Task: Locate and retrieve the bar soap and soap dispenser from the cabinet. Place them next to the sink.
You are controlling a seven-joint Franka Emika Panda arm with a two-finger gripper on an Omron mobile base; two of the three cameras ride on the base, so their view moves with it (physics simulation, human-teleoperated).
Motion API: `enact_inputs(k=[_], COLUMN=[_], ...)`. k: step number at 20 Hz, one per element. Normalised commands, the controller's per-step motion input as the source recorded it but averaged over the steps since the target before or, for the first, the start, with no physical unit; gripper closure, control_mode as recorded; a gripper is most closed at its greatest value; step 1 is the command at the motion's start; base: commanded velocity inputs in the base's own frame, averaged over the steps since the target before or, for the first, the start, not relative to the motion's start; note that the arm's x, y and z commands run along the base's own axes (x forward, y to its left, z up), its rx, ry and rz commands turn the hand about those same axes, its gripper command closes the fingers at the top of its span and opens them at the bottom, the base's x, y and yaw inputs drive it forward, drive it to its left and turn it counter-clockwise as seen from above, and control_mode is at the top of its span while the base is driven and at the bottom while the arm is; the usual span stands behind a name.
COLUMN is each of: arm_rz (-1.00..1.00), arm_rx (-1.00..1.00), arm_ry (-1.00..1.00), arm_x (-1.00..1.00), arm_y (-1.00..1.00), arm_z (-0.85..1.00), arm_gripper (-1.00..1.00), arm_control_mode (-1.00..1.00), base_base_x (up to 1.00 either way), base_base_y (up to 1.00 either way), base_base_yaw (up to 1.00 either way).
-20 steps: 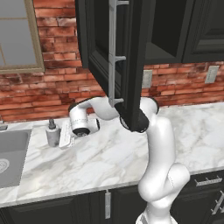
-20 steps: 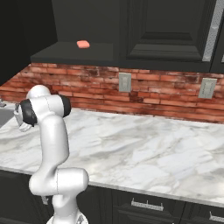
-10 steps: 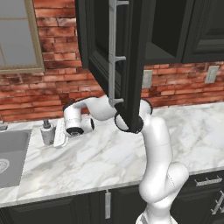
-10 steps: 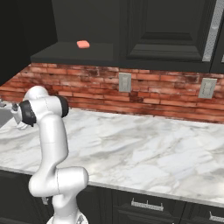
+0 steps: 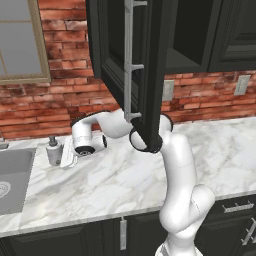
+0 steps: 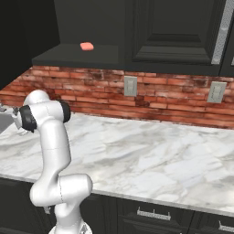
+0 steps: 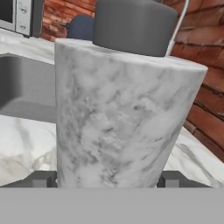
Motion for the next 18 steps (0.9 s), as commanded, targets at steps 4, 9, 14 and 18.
enact_inputs(k=[4, 9, 14, 18], arm_rz=[0.0, 0.0, 0.0, 0.0], arm_rx=[0.0, 0.0, 0.0, 0.0], arm_ry=[0.01, 0.0, 0.0, 0.0], arm_x=[0.02, 0.0, 0.0, 0.0], arm_y=[0.0, 0.0, 0.03, 0.0], arm_z=[-0.14, -0.02, -0.02, -0.01], arm_gripper=[1.0, 1.0, -1.0, -1.0], arm_control_mode=[-1.0, -1.0, -1.0, -1.0], base_base_x=[0.0, 0.0, 0.0, 0.0], base_base_y=[0.0, 0.0, 0.0, 0.0], base_base_yaw=[0.0, 0.0, 0.0, 0.0])
